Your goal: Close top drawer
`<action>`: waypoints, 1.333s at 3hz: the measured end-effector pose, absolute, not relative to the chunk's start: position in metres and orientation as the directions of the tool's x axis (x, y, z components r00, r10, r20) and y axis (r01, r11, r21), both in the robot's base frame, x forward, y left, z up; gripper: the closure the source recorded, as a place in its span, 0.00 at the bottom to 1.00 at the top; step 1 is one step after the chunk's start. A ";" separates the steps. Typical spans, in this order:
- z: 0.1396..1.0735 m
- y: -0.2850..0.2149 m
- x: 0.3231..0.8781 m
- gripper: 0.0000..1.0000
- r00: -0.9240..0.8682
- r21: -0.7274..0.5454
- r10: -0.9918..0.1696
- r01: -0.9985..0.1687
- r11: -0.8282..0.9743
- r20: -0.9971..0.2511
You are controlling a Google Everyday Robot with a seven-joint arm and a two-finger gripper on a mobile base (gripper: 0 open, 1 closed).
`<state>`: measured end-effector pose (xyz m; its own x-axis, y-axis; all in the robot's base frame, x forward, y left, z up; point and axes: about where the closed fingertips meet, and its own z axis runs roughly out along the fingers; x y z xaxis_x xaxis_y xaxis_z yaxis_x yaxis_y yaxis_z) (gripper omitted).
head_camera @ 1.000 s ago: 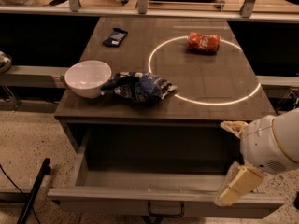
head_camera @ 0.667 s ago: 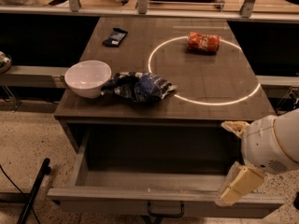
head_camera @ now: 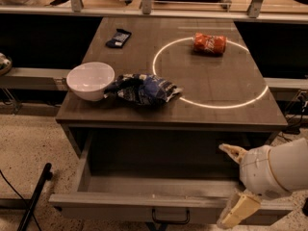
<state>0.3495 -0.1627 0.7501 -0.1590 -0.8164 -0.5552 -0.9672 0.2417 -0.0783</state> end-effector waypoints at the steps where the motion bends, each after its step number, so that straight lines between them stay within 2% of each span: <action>1: 0.713 -0.162 0.350 0.00 -0.123 -0.098 -0.827 -0.973 0.209 -0.549; 4: 0.700 -0.194 0.328 0.00 -0.126 -0.121 -0.828 -0.966 0.227 -0.547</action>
Offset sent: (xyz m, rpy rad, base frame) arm -0.0208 -0.0272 -0.0551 -0.0120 -0.0299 0.0332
